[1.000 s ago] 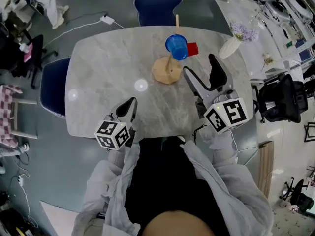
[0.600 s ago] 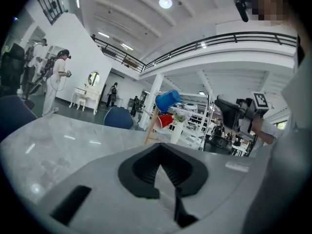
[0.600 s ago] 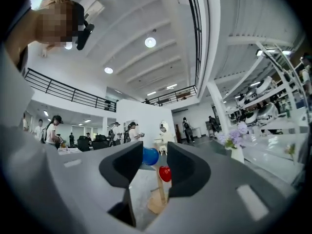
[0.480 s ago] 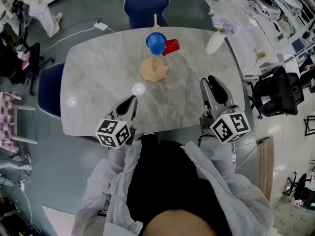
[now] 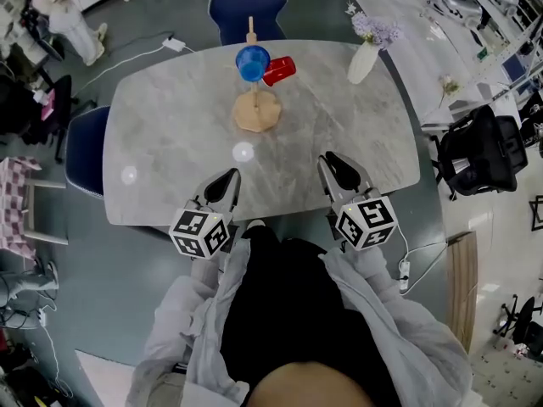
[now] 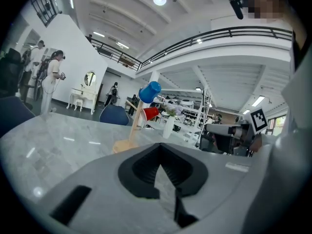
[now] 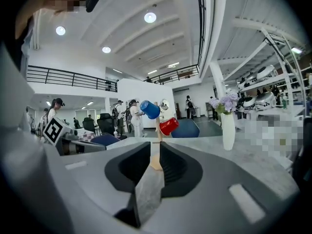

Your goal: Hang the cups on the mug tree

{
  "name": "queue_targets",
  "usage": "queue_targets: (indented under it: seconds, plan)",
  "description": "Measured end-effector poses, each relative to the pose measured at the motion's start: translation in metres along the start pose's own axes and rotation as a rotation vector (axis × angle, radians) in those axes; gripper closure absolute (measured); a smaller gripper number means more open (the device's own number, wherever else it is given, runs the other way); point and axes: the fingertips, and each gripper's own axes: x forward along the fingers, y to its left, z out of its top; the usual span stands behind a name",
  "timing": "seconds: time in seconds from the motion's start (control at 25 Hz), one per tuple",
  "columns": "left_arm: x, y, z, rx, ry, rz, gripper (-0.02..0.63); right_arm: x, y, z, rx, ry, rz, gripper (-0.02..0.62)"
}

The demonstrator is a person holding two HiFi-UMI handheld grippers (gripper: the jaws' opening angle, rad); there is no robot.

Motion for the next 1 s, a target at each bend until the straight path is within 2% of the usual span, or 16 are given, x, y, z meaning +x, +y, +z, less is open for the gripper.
queue_targets:
  seconds: [0.16, 0.48, 1.0]
  plan:
    - [-0.003, -0.010, -0.007, 0.011, 0.000, -0.005, 0.609, -0.006, -0.007, -0.018, -0.010, 0.032, -0.033, 0.582]
    - [-0.007, -0.019, -0.010, 0.036, -0.013, 0.017, 0.609, -0.012, -0.015, -0.030, 0.013, 0.073, -0.029, 0.583]
    - [-0.014, -0.032, -0.016, 0.049, -0.011, 0.037, 0.609, -0.022, -0.011, -0.028, 0.031, 0.059, -0.012, 0.583]
